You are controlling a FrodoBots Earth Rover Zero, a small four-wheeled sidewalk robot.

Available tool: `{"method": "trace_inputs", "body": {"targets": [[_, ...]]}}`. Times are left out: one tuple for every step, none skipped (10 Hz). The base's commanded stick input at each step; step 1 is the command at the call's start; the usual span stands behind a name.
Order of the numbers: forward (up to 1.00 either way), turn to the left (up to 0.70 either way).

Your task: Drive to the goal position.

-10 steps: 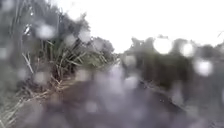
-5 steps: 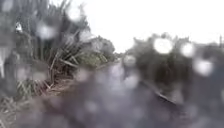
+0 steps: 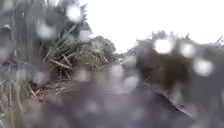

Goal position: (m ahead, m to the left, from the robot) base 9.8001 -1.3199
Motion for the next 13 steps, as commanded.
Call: {"method": "trace_inputs", "body": {"targets": [[1.0, 0.0], [1.0, 0.0], [1.0, 0.0], [1.0, 0.0], [1.0, 0.0], [1.0, 0.0], [1.0, 0.0], [1.0, 0.0], [1.0, 0.0], [1.0, 0.0], [1.0, 0.0], [1.0, 0.0], [1.0, 0.0]]}}
